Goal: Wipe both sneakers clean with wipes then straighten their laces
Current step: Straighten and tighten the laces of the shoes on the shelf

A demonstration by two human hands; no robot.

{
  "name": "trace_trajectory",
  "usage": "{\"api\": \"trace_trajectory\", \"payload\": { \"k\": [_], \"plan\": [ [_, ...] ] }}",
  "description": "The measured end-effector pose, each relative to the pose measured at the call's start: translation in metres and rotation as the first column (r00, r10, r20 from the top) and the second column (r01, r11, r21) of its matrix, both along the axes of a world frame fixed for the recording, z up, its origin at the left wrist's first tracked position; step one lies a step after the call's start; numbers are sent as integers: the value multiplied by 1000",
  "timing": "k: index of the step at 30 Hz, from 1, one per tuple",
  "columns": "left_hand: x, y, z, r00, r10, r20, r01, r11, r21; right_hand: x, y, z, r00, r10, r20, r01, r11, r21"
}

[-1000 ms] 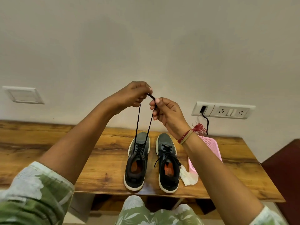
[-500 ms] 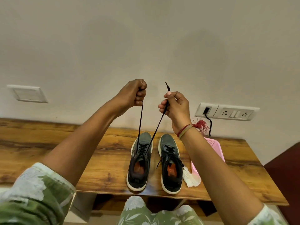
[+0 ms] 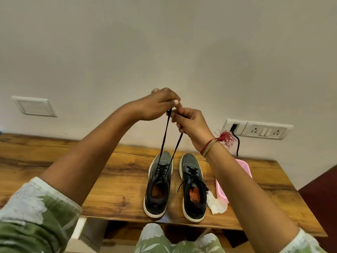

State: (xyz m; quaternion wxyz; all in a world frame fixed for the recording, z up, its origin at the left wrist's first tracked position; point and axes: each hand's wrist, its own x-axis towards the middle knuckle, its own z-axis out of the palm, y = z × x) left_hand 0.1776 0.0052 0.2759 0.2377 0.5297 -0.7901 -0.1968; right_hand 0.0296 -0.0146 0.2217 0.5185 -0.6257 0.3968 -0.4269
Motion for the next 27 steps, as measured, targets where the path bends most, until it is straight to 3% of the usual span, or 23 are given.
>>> {"api": "trace_trajectory", "payload": {
  "k": [4, 8, 11, 15, 18, 22, 27],
  "plan": [
    [4, -10, -2, 999, 12, -34, -10, 998, 55, -3, -1, 1, 988, 100, 118, -110, 990, 83],
    [-3, -9, -9, 988, 54, -145, -59, 998, -32, -7, -3, 2, 981, 106, 164, -125, 986, 112],
    [-3, -8, -13, 985, 42, -167, -61, 992, -107, -10, -3, 3, 974, 141, 176, -161, 982, 104],
    [2, -13, -16, 965, 82, -250, -108, 990, -93, -8, 0, 1, 965, 223, 135, -234, 969, 73],
    [2, -14, -18, 944, 86, -319, -90, 996, 3, -4, 1, 0, 960, 252, 121, -262, 962, 74],
    [0, -10, -25, 891, 91, -445, -29, 989, 142, -3, -1, -1, 983, 145, 116, -155, 984, 89],
    [-2, -5, -62, 887, 197, -418, -23, 922, 385, -6, -6, -3, 984, 91, 154, -109, 988, 112]
  ]
}}
